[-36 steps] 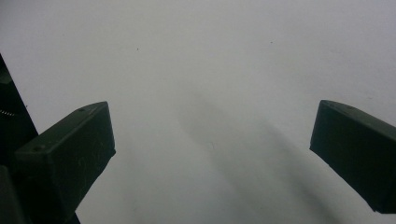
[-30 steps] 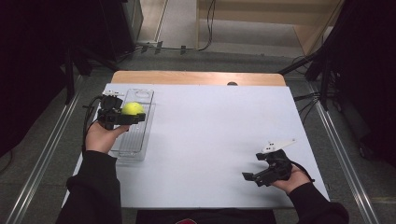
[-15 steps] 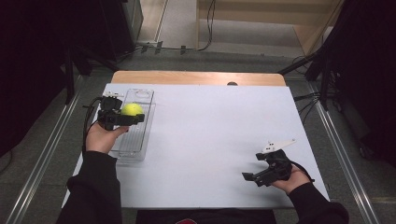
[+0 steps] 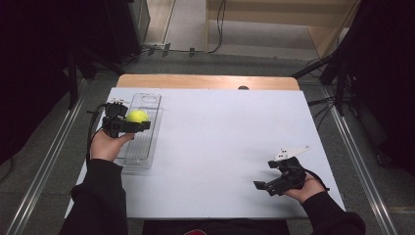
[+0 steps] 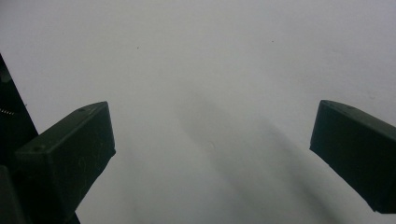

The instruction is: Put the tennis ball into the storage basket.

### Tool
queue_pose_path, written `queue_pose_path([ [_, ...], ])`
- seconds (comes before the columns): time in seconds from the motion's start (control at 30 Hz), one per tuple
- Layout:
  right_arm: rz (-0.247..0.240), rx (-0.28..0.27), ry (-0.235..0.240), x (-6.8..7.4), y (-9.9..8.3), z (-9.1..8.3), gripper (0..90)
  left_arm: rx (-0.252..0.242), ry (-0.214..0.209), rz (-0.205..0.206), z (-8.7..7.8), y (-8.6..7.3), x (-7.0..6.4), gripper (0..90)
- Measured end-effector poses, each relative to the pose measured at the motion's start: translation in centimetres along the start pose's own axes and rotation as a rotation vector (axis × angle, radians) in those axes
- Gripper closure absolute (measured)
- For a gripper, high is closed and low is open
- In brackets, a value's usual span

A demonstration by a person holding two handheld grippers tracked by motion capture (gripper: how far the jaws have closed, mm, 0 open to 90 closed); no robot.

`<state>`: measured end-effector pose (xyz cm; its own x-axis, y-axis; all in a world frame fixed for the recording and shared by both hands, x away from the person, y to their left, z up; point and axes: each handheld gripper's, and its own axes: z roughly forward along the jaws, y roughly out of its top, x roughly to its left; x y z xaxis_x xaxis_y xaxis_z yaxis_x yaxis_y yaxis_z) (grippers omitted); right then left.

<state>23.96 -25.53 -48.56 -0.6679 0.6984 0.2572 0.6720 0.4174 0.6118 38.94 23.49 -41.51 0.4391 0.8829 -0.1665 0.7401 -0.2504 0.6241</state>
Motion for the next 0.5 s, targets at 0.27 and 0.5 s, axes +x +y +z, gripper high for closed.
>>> queue_pose_path([
  [0.27, -0.001, 0.0, -0.001, -0.01, 0.0, -0.01, 0.0, 0.019, 0.01, 0.002, 0.45, -0.17, 0.12, 25.4],
  [0.5, 0.0, -0.001, -0.001, -0.01, -0.01, -0.02, 0.0, 0.033, 0.019, -0.003, 0.88, -0.3, 0.08, 25.3],
])
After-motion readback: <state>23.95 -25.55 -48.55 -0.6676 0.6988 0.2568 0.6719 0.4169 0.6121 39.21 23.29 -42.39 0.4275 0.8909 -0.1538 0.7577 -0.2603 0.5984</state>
